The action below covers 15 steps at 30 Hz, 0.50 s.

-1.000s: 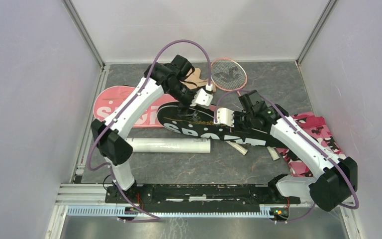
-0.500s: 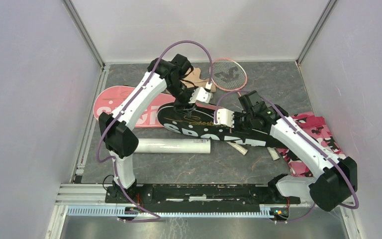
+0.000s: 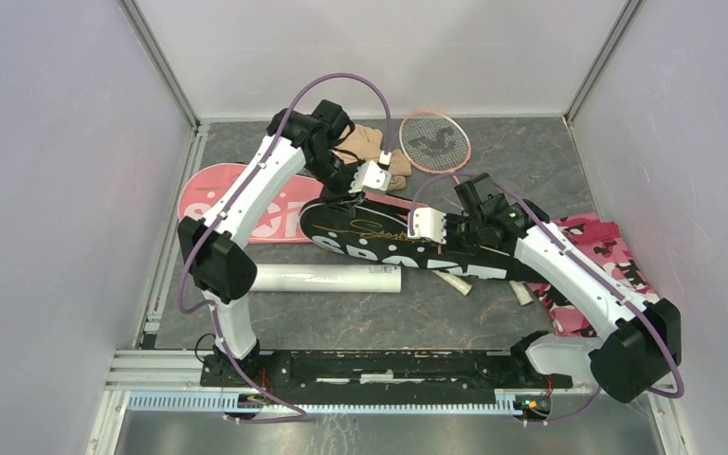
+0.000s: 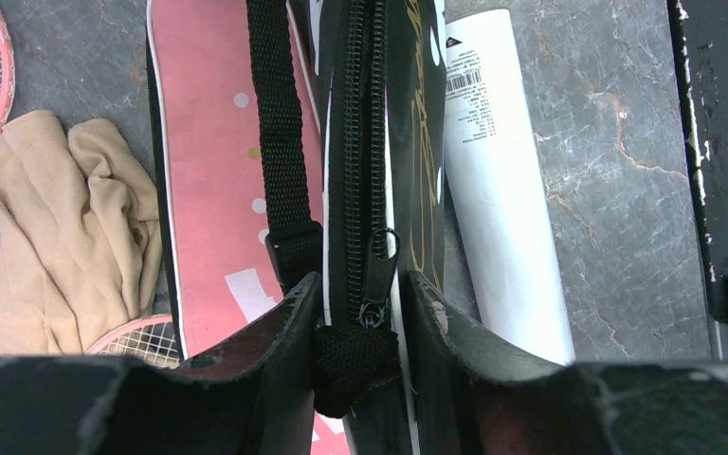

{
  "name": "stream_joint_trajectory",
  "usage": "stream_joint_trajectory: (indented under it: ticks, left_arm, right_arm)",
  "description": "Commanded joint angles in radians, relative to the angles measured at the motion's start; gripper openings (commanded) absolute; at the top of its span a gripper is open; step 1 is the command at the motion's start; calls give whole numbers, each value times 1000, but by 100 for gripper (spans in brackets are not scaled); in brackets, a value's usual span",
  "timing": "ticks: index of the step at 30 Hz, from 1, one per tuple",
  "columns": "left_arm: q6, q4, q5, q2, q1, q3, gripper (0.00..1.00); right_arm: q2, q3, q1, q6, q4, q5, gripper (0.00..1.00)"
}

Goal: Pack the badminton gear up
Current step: Adjust the racket bag at the center of the board.

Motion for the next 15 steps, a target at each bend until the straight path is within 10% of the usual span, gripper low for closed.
stream_joint_trajectory:
  ticks: [1,15]
  left_arm:
    - [57,-21,-10,-51,22,-10,42]
    - [86,-21,34,-95,66,-43,32]
  right_arm:
    - [-13,-28,-14,-14,-84,49,0]
    - [-13,-5,-22,-14,-94,86,0]
